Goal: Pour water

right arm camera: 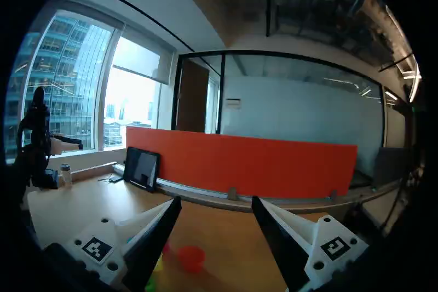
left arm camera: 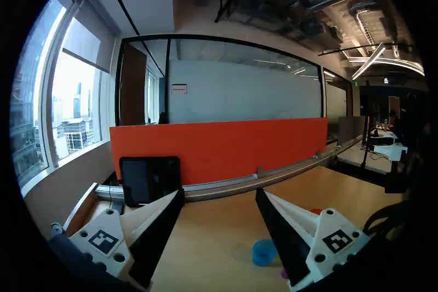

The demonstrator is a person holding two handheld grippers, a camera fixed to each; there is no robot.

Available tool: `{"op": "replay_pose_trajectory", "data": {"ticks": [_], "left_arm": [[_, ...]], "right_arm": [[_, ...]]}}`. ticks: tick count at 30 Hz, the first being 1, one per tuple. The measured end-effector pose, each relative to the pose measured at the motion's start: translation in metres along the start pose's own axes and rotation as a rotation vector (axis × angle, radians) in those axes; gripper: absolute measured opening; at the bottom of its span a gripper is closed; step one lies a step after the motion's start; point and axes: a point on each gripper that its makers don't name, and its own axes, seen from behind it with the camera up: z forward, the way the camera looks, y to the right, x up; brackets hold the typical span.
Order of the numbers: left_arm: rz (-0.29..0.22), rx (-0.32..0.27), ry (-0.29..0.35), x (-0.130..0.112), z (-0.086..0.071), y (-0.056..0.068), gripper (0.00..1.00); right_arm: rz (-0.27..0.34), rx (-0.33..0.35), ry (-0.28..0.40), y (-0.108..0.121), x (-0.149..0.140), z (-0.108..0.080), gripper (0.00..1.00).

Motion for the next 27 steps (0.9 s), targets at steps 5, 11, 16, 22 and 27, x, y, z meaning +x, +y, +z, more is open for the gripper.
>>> {"op": "replay_pose_trajectory", "data": {"ticks": [5, 11, 16, 22, 27], "left_arm": [[0.012, -0.039, -0.01, -0.001, 0.003, 0.008, 0.96], [0.035, -0.097, -0.003, 0.001, 0.007, 0.022, 0.96], [0.044, -0.142, 0.001, 0.001, 0.011, 0.032, 0.96], [0.043, -0.183, -0.01, 0.0, 0.016, 0.041, 0.96], [0.041, -0.218, -0.021, -0.003, 0.018, 0.05, 0.96]], "right_arm": [[0.015, 0.061, -0.006, -0.009, -0.002, 0.001, 1.0], [0.047, 0.151, 0.001, -0.022, 0.004, -0.001, 1.0], [0.064, 0.217, 0.008, -0.033, 0.009, -0.002, 1.0], [0.058, 0.269, 0.003, -0.042, 0.01, 0.001, 1.0], [0.046, 0.317, -0.007, -0.056, 0.007, 0.001, 1.0]]}}
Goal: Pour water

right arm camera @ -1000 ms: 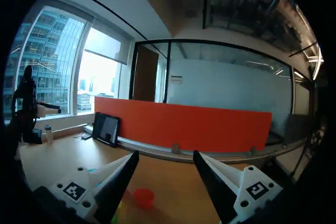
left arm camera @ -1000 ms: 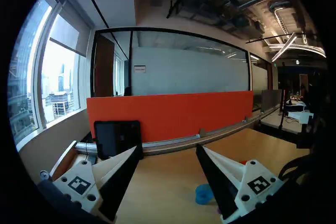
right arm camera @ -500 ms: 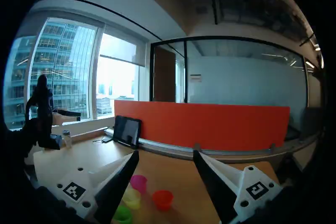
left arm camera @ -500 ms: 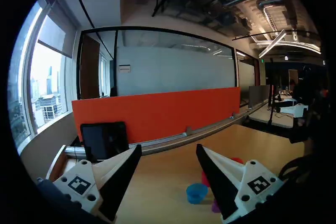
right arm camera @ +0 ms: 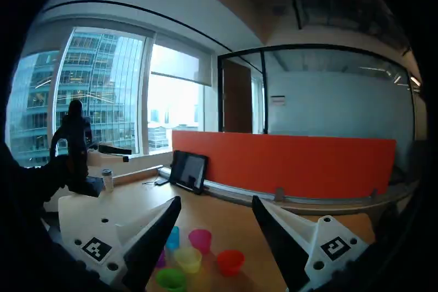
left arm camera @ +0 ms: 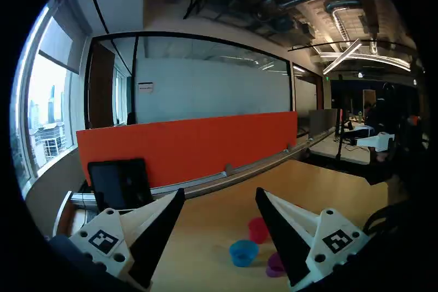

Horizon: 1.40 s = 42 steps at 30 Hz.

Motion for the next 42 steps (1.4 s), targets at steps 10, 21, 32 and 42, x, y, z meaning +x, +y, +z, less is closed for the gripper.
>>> {"op": "replay_pose_trajectory", "data": {"ticks": [10, 21, 32, 42], "left_arm": [[0.009, -0.054, -0.063, -0.026, 0.01, 0.009, 0.96], [0.033, -0.105, -0.13, -0.061, 0.019, 0.016, 0.96], [0.048, -0.131, -0.19, -0.097, 0.031, 0.016, 0.96], [0.048, -0.15, -0.245, -0.128, 0.04, 0.015, 0.96]], "right_arm": [[-0.032, 0.07, -0.068, -0.019, -0.024, 0.006, 1.0], [-0.063, 0.127, -0.153, -0.034, -0.058, 0.007, 1.0], [-0.087, 0.177, -0.215, -0.048, -0.088, 0.008, 1.0], [-0.135, 0.213, -0.273, -0.057, -0.118, 0.007, 1.0]]}}
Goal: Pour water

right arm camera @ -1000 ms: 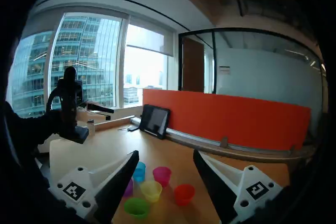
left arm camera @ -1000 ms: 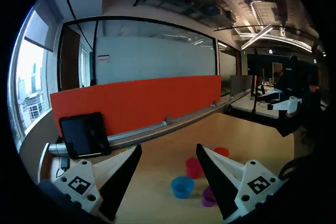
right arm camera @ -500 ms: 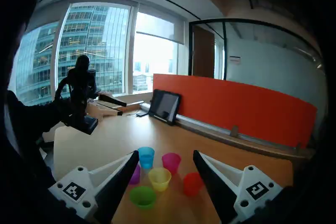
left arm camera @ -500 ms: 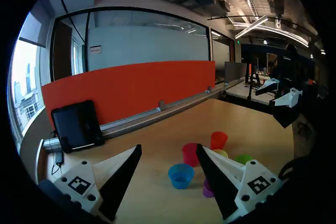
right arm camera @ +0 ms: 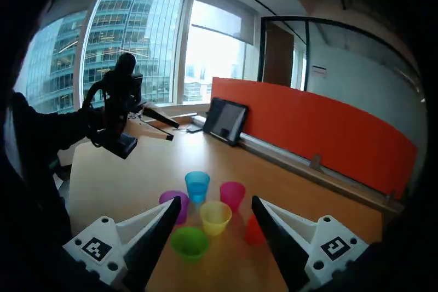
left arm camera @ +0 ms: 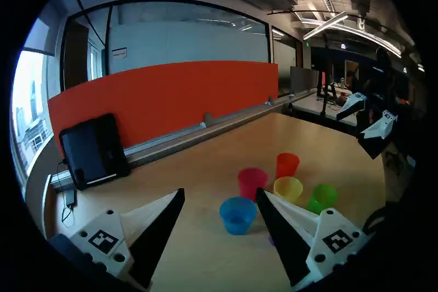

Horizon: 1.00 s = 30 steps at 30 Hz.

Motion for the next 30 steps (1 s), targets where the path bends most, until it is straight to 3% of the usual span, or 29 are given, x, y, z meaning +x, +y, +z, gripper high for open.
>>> {"op": "replay_pose_trajectory", "data": {"ticks": [8, 30], "left_arm": [[-0.004, -0.014, -0.046, -0.025, 0.012, 0.0, 0.96], [0.03, -0.063, -0.191, -0.086, 0.039, 0.017, 0.96]], "right_arm": [[0.009, 0.033, -0.035, -0.01, -0.023, 0.006, 1.0], [0.008, 0.07, -0.132, -0.027, -0.093, 0.017, 1.0]]}}
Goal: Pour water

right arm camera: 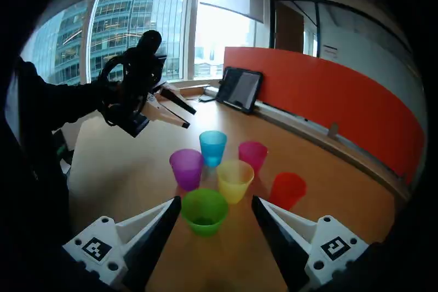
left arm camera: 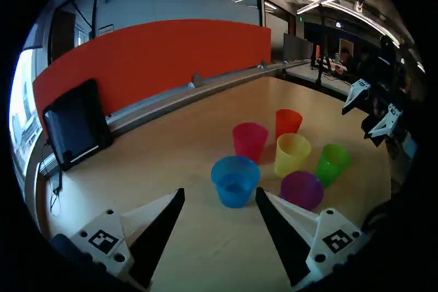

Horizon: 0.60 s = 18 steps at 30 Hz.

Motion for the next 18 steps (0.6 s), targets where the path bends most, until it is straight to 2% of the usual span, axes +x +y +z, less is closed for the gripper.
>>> {"op": "replay_pose_trajectory", "data": {"ticks": [18], "left_arm": [[0.027, -0.057, -0.092, -0.028, 0.025, 0.012, 0.96]], "right_arm": [[0.014, 0.021, -0.058, -0.008, -0.039, 0.014, 1.0]]}}
